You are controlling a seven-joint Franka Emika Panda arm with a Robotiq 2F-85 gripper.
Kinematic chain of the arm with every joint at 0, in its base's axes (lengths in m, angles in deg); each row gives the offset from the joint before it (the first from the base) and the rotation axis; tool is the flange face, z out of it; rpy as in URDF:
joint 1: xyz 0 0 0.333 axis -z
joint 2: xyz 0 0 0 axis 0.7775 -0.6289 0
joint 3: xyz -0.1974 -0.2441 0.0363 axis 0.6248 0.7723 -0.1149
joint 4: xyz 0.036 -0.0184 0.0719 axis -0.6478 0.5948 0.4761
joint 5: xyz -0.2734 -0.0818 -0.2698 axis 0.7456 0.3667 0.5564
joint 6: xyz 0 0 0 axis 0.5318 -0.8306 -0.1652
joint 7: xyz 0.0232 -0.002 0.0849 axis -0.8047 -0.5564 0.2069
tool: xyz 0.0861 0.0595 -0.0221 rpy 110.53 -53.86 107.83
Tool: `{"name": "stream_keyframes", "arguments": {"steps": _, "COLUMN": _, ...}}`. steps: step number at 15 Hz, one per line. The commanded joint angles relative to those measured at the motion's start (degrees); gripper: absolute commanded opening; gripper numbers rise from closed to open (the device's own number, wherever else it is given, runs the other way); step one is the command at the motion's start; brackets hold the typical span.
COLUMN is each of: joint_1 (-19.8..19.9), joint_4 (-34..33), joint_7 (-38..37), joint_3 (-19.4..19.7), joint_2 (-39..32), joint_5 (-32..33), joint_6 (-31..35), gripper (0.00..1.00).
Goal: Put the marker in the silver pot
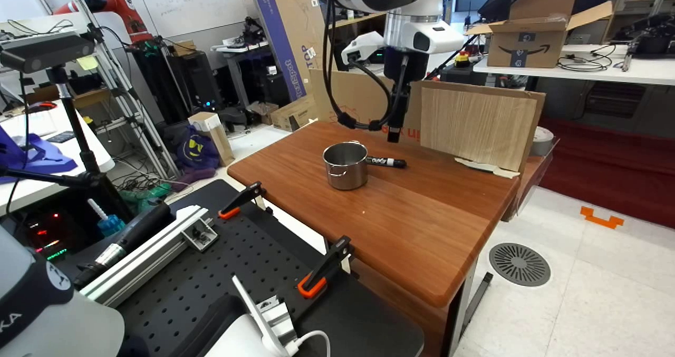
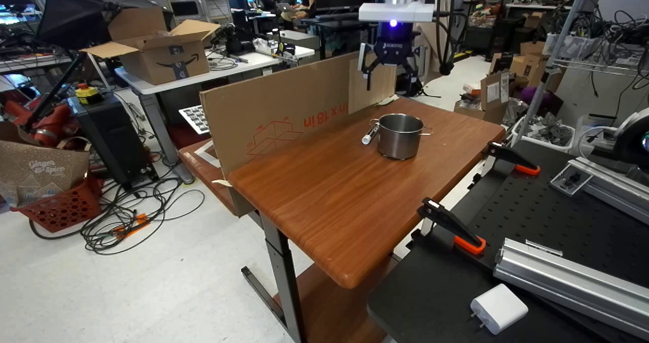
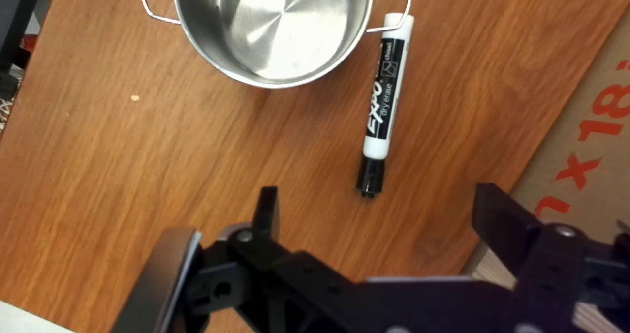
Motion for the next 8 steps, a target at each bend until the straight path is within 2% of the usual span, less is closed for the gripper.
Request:
{"name": "stream_keyframes", "arguments": {"steps": 1, "joint_1": -1.7, "joint_4": -1.8, "joint_7": -3.4, "joint_3": 1.6, "joint_2": -2.4, "joint_5": 2.1, "joint_6": 1.0, "gripper": 1.0}}
{"name": "stream_keyframes", "arguments": {"steps": 8, "joint_1": -1.7, "joint_4": -5.8, "joint_7": -5.7, "joint_3": 1.4, "joint_2": -8.3, "joint_5": 3.0, "joint_6": 1.0, "gripper": 1.0}}
